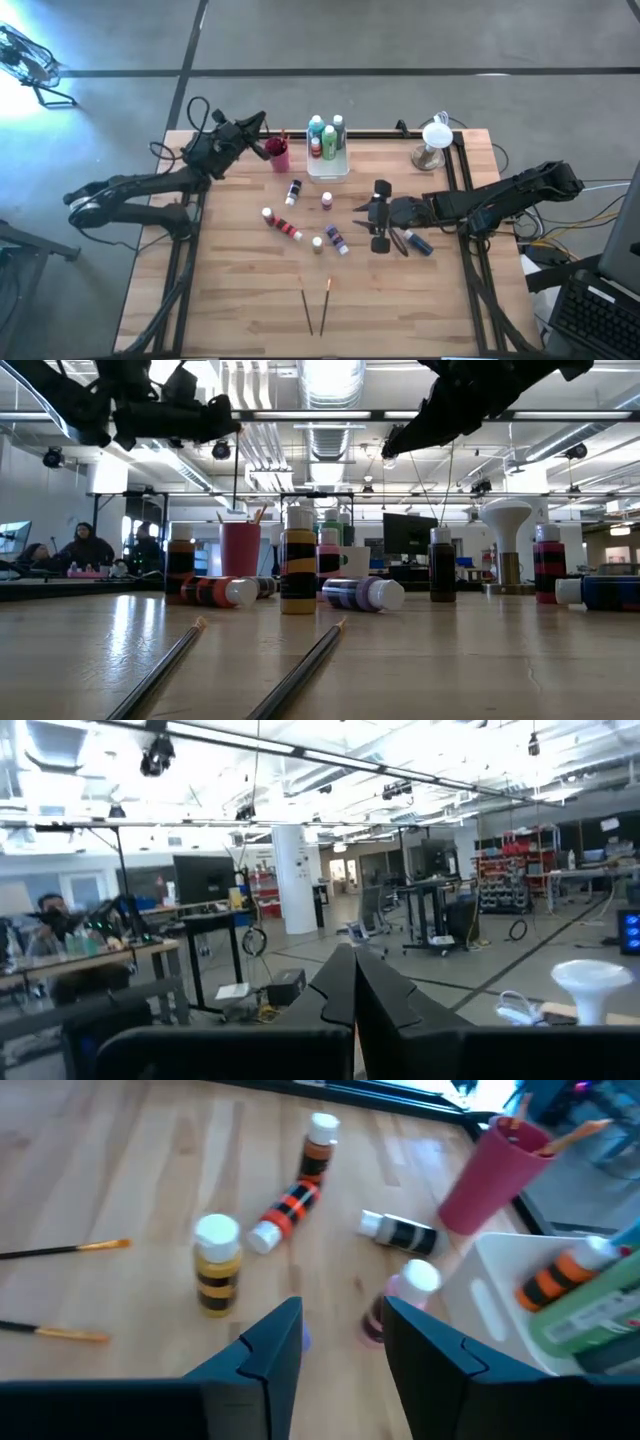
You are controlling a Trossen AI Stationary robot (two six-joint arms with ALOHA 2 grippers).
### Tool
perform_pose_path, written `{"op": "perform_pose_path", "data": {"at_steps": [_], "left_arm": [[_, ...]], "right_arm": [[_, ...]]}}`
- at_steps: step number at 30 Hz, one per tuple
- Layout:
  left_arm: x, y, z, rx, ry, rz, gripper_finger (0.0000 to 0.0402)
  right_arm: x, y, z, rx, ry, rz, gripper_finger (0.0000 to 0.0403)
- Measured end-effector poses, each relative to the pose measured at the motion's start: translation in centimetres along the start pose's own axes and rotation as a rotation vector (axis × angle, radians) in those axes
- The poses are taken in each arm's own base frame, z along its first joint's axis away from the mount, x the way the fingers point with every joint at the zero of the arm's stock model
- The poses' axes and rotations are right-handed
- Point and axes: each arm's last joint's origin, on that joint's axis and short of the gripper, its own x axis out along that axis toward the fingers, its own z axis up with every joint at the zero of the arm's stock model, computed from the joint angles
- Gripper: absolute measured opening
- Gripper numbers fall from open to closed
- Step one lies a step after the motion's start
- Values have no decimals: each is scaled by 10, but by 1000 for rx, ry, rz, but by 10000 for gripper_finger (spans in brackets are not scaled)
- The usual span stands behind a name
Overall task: Pick & Place Paint Supplies
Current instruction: Put the gold paint brush into the pink cup
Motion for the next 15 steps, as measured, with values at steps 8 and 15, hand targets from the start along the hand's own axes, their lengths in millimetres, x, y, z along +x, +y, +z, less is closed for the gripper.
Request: {"op": "perform_pose_path", "data": {"at_steps": [8,15], "left_arm": [[19,-3,-15,91,12,-10,0],[27,-5,-34,108,-17,8,0]], "right_arm": [[1,-4,1,3,-8,-36,131],[1,-6,0,12,1,-38,154]]}}
